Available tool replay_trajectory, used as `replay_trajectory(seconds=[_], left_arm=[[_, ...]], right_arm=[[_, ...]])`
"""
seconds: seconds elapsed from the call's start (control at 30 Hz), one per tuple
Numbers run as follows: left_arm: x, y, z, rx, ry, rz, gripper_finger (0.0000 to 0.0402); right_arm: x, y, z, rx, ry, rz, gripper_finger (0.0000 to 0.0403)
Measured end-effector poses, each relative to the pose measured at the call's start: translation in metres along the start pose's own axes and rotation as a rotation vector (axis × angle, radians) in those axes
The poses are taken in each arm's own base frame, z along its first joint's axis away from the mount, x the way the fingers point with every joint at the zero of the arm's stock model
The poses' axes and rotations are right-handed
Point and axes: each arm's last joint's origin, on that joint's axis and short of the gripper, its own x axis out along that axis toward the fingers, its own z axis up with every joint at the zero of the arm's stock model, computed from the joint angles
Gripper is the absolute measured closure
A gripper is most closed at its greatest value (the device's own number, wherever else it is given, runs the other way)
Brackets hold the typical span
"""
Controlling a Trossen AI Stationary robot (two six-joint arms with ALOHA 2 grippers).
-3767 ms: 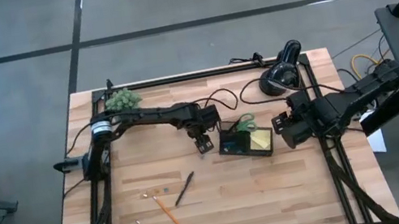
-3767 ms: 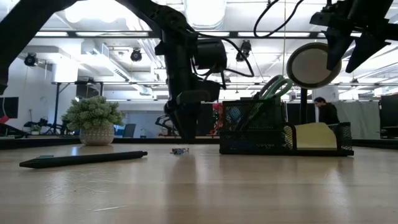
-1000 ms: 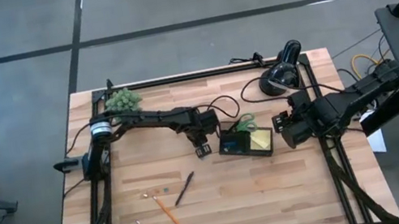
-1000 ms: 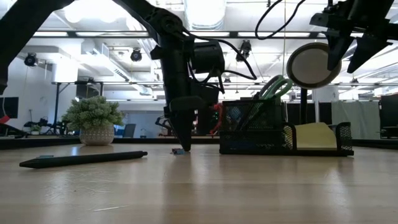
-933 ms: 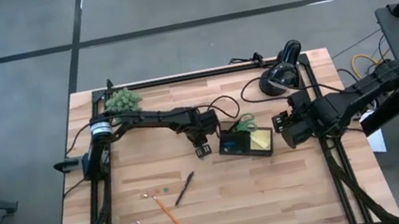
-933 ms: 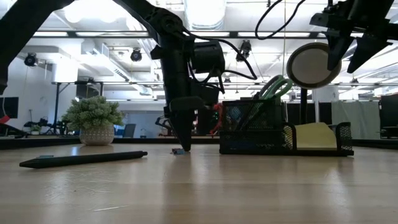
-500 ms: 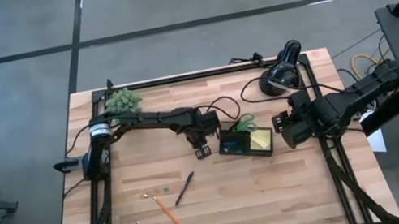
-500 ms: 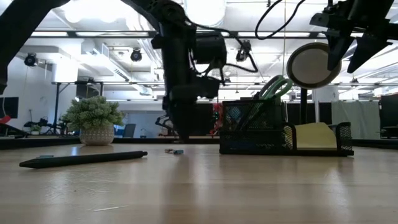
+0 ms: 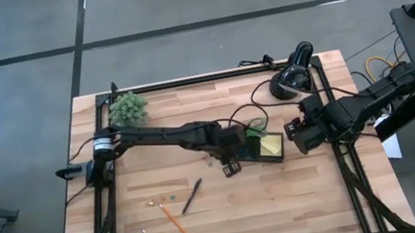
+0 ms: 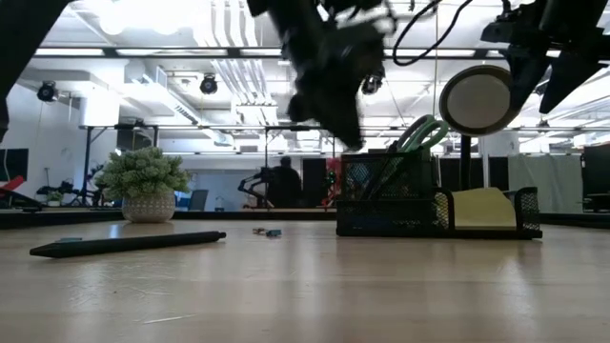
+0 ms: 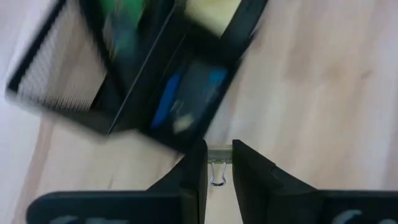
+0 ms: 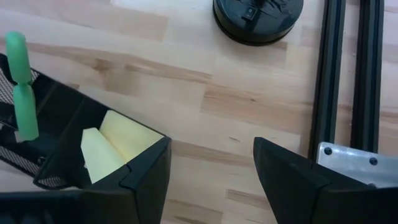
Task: Pick and place office supplies into organizer
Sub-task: Put the right yellow binder clip into the black mesh organizer
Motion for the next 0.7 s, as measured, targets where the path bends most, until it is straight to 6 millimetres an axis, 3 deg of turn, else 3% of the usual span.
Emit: replay_trajectory(seconds=[0.27, 0.7], left_arm=[[-0.013, -0.028, 0.016, -0.018, -0.185, -0.046, 0.0362], [-0.016, -0.043, 0.02, -0.054, -0.272, -0.113, 0.0362]], right_arm=[[-0.001, -0.002, 0.0, -0.07, 0.019, 0.009, 0.0183], [-0.003, -0.004, 0.002, -0.135, 0.014, 0.022, 0.0183]])
